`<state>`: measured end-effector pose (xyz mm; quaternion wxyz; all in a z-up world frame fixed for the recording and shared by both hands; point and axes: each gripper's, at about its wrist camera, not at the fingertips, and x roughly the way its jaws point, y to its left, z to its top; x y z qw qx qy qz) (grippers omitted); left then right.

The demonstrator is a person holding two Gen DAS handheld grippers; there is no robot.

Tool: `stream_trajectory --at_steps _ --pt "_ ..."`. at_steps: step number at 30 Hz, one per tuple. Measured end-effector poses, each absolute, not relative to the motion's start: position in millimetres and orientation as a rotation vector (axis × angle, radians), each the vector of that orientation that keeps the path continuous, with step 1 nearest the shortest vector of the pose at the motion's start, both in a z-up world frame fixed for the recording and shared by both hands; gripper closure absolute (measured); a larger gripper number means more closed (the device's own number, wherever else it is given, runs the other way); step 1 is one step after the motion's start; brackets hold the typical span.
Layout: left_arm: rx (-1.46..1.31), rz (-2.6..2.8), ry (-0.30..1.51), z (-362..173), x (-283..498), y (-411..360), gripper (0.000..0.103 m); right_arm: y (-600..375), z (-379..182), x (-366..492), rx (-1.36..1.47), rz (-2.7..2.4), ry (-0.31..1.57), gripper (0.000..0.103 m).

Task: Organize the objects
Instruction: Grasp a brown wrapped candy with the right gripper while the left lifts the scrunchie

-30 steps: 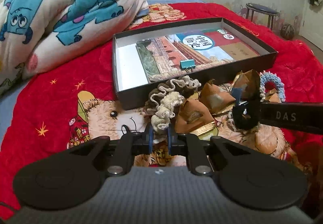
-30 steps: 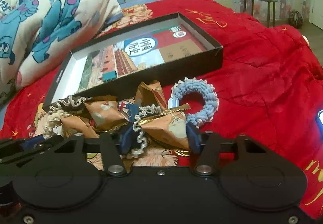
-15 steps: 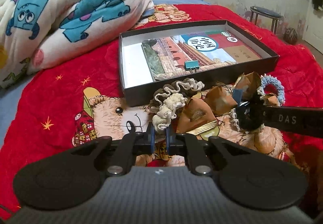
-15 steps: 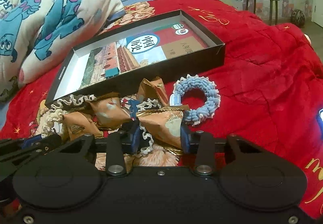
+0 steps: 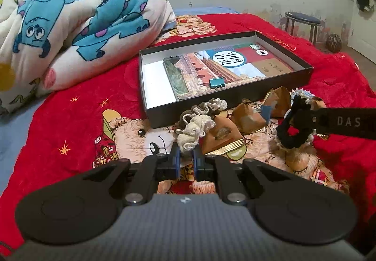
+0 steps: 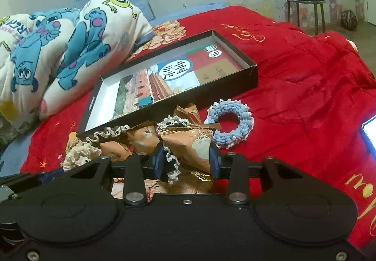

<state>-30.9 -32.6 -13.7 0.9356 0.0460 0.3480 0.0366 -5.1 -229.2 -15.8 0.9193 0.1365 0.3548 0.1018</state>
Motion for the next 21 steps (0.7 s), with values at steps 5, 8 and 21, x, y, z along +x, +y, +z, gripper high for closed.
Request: stream_trajectory --at_steps 5,8,21 --pt "0.1 0.065 0.678 -7 -39 -34 0.09 -230 -13 -9 0.287 0.214 0.721 0.066" --pt "0.109 0.061 0.647 -2 -43 -35 0.09 -230 -12 -12 0.291 0.225 0.713 0.066" --pt "0.05 0.045 0.582 14 -62 -29 0.09 -240 6 -32 0.401 0.318 0.648 0.066"
